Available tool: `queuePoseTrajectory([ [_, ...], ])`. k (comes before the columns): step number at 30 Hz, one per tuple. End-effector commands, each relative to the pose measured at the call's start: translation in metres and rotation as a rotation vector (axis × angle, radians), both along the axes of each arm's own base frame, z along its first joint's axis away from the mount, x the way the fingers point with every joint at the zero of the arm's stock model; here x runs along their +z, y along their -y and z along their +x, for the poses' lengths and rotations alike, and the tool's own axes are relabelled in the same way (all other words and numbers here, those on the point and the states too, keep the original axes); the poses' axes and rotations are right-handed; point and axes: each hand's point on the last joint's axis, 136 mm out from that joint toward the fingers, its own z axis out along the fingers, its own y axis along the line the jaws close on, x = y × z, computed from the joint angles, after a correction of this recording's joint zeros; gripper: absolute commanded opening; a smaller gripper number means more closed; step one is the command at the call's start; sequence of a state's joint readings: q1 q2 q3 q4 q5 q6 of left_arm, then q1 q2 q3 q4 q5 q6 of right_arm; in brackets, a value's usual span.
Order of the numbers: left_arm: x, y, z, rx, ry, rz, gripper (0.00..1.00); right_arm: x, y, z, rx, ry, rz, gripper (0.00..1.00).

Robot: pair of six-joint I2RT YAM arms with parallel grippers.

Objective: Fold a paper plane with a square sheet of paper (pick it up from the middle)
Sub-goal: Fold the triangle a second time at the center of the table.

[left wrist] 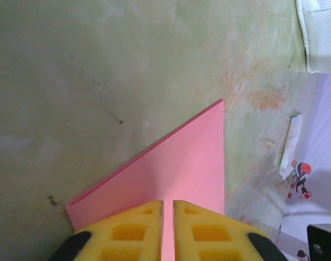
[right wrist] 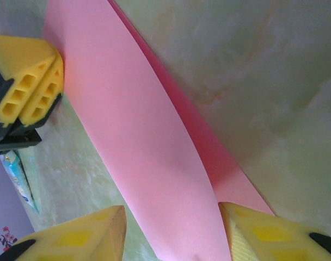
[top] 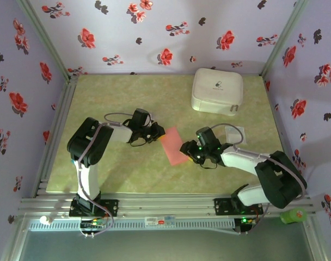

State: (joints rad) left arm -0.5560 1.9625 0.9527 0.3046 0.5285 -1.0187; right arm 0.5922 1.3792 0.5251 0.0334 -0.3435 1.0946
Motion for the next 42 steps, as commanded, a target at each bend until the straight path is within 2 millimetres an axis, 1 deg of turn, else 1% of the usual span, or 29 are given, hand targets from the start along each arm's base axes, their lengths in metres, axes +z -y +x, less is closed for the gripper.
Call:
queuePoseTrajectory([
  [1, -0.022, -0.008, -0.017, -0.001, -0.088, 0.037, 0.14, 0.009, -0.008, 0.013, 0.041, 0.046, 0.041, 0.47],
  [5, -0.021, -0.007, -0.017, -0.007, -0.082, 0.035, 0.14, 0.013, -0.015, 0.019, 0.093, 0.054, 0.090, 0.45],
  [17, -0.020, -0.001, -0.014, -0.040, -0.067, 0.023, 0.14, 0.014, -0.024, 0.032, 0.235, 0.043, 0.149, 0.42],
  [24, -0.017, 0.002, -0.011, -0.057, -0.056, 0.023, 0.15, 0.009, -0.022, 0.044, 0.290, 0.028, 0.148, 0.38],
  [26, -0.015, 0.003, -0.010, -0.067, -0.050, 0.023, 0.15, 0.009, -0.026, 0.046, 0.332, 0.029, 0.159, 0.37],
  [28, -0.011, 0.006, -0.009, -0.079, -0.042, 0.017, 0.15, 0.004, -0.025, 0.045, 0.359, 0.004, 0.137, 0.33],
  [30, -0.004, 0.008, -0.007, -0.090, -0.025, 0.007, 0.15, 0.002, -0.026, 0.046, 0.374, -0.005, 0.126, 0.27],
  [34, 0.023, 0.013, 0.001, -0.097, 0.034, -0.019, 0.20, 0.001, -0.029, 0.050, 0.370, -0.015, 0.134, 0.16],
  [37, 0.046, 0.013, 0.006, -0.093, 0.088, -0.025, 0.27, -0.001, -0.025, 0.054, 0.340, -0.016, 0.105, 0.12],
  [39, 0.057, 0.009, 0.008, -0.082, 0.121, -0.012, 0.34, -0.003, -0.024, 0.056, 0.303, -0.024, 0.108, 0.10],
  [40, 0.065, 0.005, 0.009, -0.070, 0.145, -0.001, 0.35, -0.004, -0.024, 0.058, 0.275, -0.031, 0.117, 0.08],
  [42, 0.073, -0.002, 0.010, -0.052, 0.180, 0.028, 0.38, -0.006, -0.025, 0.061, 0.212, -0.047, 0.143, 0.06],
])
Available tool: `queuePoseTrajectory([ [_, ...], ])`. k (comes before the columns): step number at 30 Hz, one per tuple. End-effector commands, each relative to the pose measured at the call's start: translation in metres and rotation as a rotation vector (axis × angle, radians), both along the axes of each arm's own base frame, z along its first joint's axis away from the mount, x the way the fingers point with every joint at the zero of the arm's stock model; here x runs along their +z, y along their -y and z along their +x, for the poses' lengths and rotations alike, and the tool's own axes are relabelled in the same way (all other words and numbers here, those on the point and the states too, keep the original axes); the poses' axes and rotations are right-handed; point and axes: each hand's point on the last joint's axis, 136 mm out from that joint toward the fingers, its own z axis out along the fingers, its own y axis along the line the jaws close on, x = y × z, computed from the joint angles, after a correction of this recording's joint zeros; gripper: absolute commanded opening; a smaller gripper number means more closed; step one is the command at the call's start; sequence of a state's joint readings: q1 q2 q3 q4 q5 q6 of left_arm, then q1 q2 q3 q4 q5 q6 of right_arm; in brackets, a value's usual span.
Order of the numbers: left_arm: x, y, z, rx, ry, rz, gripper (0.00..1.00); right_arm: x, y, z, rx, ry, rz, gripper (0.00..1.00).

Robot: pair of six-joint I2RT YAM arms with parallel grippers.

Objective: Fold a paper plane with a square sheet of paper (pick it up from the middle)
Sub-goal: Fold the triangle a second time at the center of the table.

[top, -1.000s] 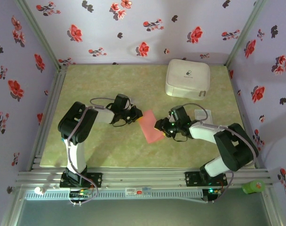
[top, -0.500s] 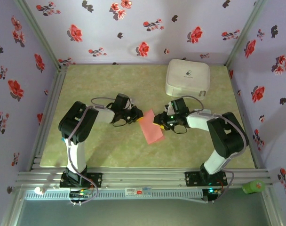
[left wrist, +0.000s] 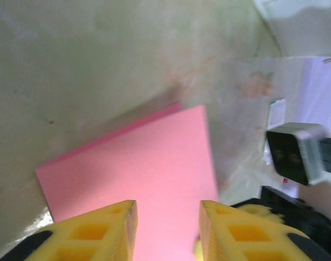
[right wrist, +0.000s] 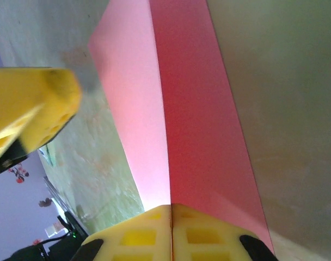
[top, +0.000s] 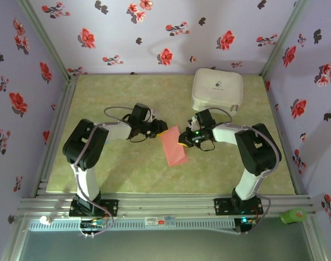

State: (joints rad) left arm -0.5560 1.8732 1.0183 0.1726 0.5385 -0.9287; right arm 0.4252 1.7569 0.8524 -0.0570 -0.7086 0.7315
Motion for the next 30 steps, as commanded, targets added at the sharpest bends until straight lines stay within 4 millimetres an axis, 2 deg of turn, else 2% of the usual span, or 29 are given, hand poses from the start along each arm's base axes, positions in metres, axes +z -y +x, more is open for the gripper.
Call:
queuePoseTrajectory([
  [1, 0.037, -0.011, 0.006, 0.025, 0.123, 0.031, 0.40, -0.004, 0.000, 0.008, -0.121, -0.040, 0.036, 0.06],
  [2, 0.041, -0.015, 0.006, 0.034, 0.144, 0.044, 0.40, -0.003, -0.001, 0.012, -0.164, -0.043, 0.060, 0.06],
  [5, 0.053, -0.029, 0.004, 0.065, 0.200, 0.079, 0.51, -0.001, 0.003, 0.022, -0.268, -0.027, 0.091, 0.05],
  [10, 0.067, -0.040, -0.003, 0.074, 0.272, 0.089, 0.58, 0.001, 0.006, 0.022, -0.276, 0.008, 0.029, 0.08],
  [12, 0.072, -0.041, -0.006, 0.059, 0.305, 0.083, 0.58, 0.002, 0.005, 0.020, -0.273, 0.003, 0.035, 0.14],
  [15, 0.075, -0.043, -0.012, 0.050, 0.375, 0.091, 0.58, 0.007, 0.004, 0.016, -0.249, 0.010, 0.042, 0.32],
  [20, 0.086, -0.034, -0.031, -0.027, 0.565, 0.059, 0.53, 0.010, 0.003, 0.006, -0.200, -0.012, 0.036, 0.32],
  [24, 0.081, -0.020, -0.051, -0.130, 0.694, 0.100, 0.47, 0.012, 0.001, 0.003, -0.174, -0.016, 0.048, 0.27],
  [27, 0.074, -0.003, -0.072, -0.254, 0.815, 0.197, 0.46, 0.013, -0.001, 0.001, -0.152, -0.027, 0.051, 0.22],
  [30, 0.065, 0.007, -0.084, -0.298, 0.985, 0.428, 0.54, 0.014, -0.001, 0.001, -0.150, -0.025, 0.049, 0.22],
])
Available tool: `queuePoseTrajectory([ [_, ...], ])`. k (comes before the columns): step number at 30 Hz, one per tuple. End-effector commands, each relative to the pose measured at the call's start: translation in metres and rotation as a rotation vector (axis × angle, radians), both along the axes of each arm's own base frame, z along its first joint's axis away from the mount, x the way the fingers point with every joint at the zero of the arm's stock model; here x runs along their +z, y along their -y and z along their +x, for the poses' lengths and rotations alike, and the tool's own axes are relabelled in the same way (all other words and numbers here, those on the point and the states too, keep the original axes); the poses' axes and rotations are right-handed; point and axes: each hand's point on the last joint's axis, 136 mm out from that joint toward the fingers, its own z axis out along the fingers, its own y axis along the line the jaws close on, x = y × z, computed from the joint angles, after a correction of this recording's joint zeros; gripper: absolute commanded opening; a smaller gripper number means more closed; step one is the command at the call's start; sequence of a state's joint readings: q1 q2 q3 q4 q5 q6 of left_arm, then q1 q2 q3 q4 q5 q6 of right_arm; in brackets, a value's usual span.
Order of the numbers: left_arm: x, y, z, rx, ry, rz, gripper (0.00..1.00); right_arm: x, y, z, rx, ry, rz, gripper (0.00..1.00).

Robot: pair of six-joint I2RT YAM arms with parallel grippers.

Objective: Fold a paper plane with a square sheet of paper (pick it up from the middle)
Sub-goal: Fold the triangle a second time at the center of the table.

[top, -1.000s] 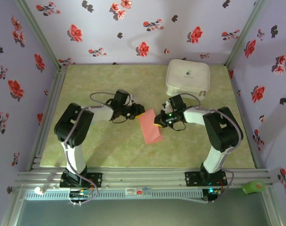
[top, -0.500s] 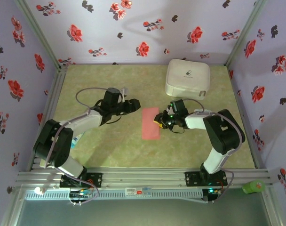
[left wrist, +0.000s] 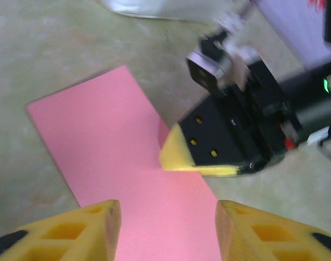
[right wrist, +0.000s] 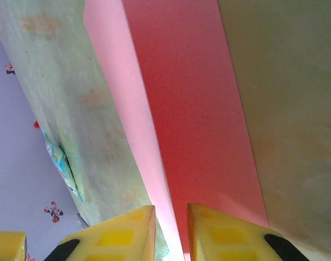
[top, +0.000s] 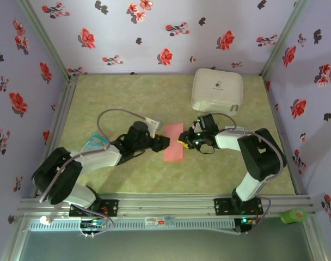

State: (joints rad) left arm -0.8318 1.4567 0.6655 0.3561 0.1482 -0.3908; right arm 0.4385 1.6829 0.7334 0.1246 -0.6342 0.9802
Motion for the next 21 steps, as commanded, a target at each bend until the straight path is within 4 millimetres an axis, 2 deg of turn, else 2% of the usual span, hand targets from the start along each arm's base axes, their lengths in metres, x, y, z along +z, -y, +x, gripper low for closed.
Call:
queuePoseTrajectory([
  [1, 0.005, 0.013, -0.010, -0.064, 0.334, 0.223, 0.55, 0.011, -0.005, 0.000, 0.040, 0.016, 0.010, 0.22],
  [4, -0.012, 0.028, -0.030, -0.169, 0.424, 0.376, 0.57, 0.012, -0.007, 0.001, 0.048, 0.017, 0.018, 0.23],
  [11, -0.034, 0.039, -0.057, -0.276, 0.484, 0.453, 0.62, 0.012, -0.006, 0.001, 0.055, 0.016, 0.002, 0.22],
  [17, -0.049, 0.049, -0.061, -0.308, 0.553, 0.571, 0.65, 0.012, -0.007, 0.003, 0.047, 0.017, 0.006, 0.24],
  [21, -0.052, 0.054, -0.059, -0.297, 0.592, 0.611, 0.66, 0.013, -0.007, 0.003, 0.044, 0.019, 0.008, 0.22],
])
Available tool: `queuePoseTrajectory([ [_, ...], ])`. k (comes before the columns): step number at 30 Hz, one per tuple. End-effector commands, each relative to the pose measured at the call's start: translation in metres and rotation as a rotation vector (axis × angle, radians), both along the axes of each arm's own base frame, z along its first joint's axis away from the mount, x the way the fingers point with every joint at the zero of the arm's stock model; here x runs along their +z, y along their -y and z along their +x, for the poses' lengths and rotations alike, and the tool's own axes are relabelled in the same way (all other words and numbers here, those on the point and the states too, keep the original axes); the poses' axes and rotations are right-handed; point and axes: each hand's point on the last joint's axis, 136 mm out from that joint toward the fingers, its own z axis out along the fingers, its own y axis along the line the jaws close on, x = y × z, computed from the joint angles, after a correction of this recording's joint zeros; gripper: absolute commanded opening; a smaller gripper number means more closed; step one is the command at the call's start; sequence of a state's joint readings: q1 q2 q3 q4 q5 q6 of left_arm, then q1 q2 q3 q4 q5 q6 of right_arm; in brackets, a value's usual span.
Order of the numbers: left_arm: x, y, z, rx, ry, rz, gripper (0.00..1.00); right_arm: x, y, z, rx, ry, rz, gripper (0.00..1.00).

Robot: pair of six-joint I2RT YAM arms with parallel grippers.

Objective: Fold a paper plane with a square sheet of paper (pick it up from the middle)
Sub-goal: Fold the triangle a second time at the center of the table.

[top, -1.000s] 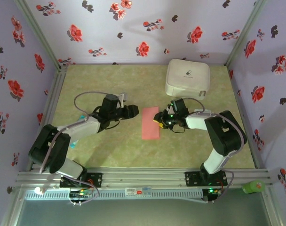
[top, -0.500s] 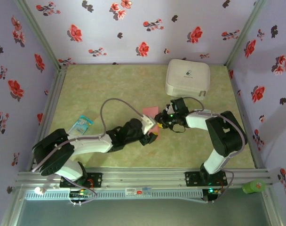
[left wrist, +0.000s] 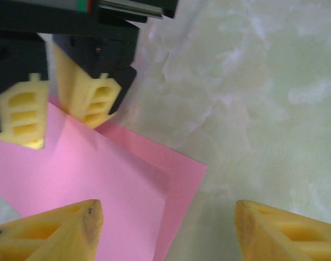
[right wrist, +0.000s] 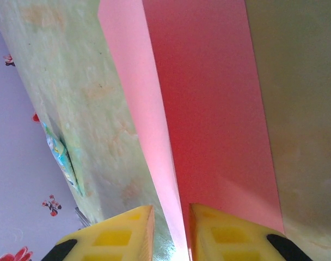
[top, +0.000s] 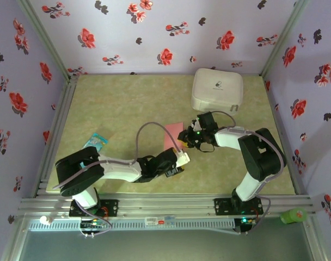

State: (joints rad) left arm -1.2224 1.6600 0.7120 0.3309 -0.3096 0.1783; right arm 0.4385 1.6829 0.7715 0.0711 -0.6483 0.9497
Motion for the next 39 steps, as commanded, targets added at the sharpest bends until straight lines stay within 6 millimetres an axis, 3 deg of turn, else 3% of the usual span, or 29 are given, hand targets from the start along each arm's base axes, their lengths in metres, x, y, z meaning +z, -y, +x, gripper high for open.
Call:
queuePoseTrajectory([
  [1, 0.011, 0.006, 0.014, 0.035, 0.108, 0.026, 0.66, 0.007, -0.004, 0.002, 0.017, 0.016, 0.011, 0.22],
  [8, 0.013, 0.001, 0.030, 0.125, 0.204, 0.060, 0.67, 0.006, -0.003, 0.002, 0.012, 0.014, 0.009, 0.22],
  [20, 0.012, 0.011, 0.031, 0.129, 0.205, 0.038, 0.60, 0.005, -0.002, 0.002, -0.001, 0.015, 0.003, 0.22],
  [36, 0.014, 0.008, 0.029, 0.145, 0.157, -0.007, 0.21, 0.003, 0.002, 0.002, -0.018, 0.016, -0.006, 0.22],
  [39, 0.015, 0.007, 0.030, 0.165, 0.096, -0.016, 0.05, 0.003, 0.004, 0.002, -0.019, 0.018, -0.011, 0.22],
])
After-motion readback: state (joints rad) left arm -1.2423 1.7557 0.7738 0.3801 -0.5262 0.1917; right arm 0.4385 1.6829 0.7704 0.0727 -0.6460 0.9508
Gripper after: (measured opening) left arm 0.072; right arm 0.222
